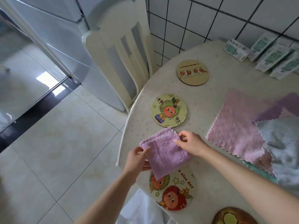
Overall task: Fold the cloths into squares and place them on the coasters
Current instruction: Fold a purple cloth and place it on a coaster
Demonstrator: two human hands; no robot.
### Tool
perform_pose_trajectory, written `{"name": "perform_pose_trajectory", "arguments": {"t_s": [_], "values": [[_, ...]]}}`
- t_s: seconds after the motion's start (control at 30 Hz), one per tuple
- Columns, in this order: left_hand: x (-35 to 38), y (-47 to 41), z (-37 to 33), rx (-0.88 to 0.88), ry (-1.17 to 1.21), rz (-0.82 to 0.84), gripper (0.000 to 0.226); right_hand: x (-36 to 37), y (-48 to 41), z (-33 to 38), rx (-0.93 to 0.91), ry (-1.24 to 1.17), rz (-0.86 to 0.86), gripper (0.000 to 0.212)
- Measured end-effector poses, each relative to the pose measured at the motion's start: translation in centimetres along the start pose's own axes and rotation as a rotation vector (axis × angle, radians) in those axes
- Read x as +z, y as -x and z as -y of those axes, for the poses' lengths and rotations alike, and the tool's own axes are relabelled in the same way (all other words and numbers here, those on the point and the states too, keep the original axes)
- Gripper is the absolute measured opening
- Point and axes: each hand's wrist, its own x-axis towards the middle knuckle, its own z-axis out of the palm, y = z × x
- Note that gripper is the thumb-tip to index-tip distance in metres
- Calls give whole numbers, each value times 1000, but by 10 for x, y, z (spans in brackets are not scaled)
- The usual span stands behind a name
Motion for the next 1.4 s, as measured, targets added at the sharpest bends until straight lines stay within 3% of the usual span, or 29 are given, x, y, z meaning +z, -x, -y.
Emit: {"name": "perform_pose_trajectory", "arguments": {"t_s": [0.17,0.5,0.57,0.63,0.7,0.77,0.87,1.03,1.3,1.4], "values": [[-8,-13,-14,93,-99,-125,16,5,-6,9,-13,32,-49,14],[-5,-20,-18,110,-167,-230,14,14,-17,15,46,189,-155,17],[-7,-19,-12,245,-444,-330,16,15,-12,15,42,177,-202,17],[-10,-18,2,554,-886,-436,26,19,0,14,-21,217,-296,16],[-7,-16,17,902,-1151,-323,41,29,15,10,-136,310,-397,23],[-5,-19,32,1035,-1297,-160,50,40,29,3,-182,441,-414,33],[-7,-23,43,980,-1365,-101,57,51,40,-10,-156,513,-403,41],[-18,-24,36,958,-1342,-185,53,51,50,-25,-41,412,-422,40],[-24,-38,2,826,-1219,-257,13,53,55,-20,136,157,-387,20],[-15,-41,-12,705,-1219,-255,9,52,50,-18,218,53,-376,19]]}}
